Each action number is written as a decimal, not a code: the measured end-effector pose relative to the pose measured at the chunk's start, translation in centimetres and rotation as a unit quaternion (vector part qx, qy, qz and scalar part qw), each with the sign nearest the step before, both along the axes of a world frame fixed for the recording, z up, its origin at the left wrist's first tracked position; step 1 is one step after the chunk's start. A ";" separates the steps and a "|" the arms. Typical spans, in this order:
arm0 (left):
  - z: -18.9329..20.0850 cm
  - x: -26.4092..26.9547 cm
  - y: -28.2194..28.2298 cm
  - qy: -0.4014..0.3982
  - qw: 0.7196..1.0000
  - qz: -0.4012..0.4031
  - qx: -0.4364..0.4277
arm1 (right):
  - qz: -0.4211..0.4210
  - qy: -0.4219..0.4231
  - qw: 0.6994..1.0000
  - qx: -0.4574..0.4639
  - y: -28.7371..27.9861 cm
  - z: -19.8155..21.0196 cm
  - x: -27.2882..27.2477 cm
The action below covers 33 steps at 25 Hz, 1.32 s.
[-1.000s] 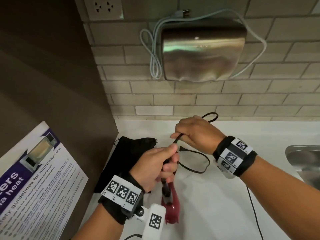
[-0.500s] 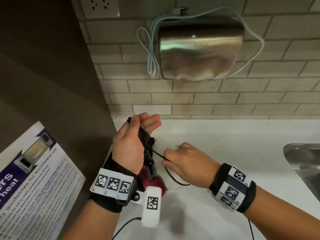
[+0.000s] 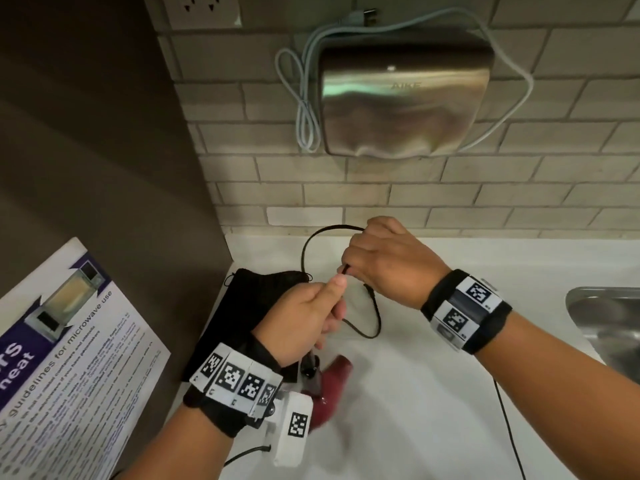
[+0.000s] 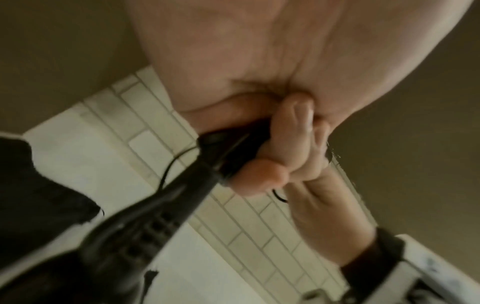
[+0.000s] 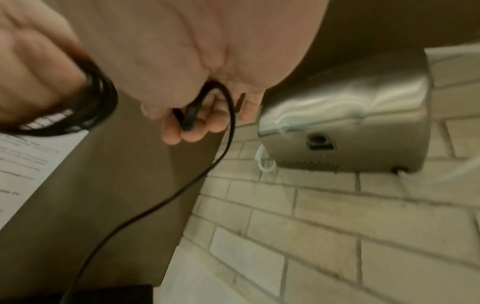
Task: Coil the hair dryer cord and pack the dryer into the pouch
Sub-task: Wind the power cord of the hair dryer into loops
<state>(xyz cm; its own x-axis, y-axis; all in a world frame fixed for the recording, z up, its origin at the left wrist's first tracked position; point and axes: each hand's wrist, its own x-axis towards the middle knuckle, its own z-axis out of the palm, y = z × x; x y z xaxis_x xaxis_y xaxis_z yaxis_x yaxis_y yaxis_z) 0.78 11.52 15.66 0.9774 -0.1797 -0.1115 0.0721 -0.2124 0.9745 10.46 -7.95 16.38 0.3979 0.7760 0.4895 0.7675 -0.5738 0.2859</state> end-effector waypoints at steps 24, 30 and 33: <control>-0.1 -0.8 -2.2 0.000 0.998 0.027 -0.062 | 0.029 0.266 0.957 0.112 -1.5 1.5 -2.1; 0.3 0.0 -2.7 0.077 0.919 0.055 -0.383 | -0.043 0.445 0.883 0.141 1.1 -4.1 -2.5; -0.4 -0.1 -2.8 0.041 0.888 0.075 -0.452 | -0.068 0.458 0.879 0.109 1.2 -4.6 -4.8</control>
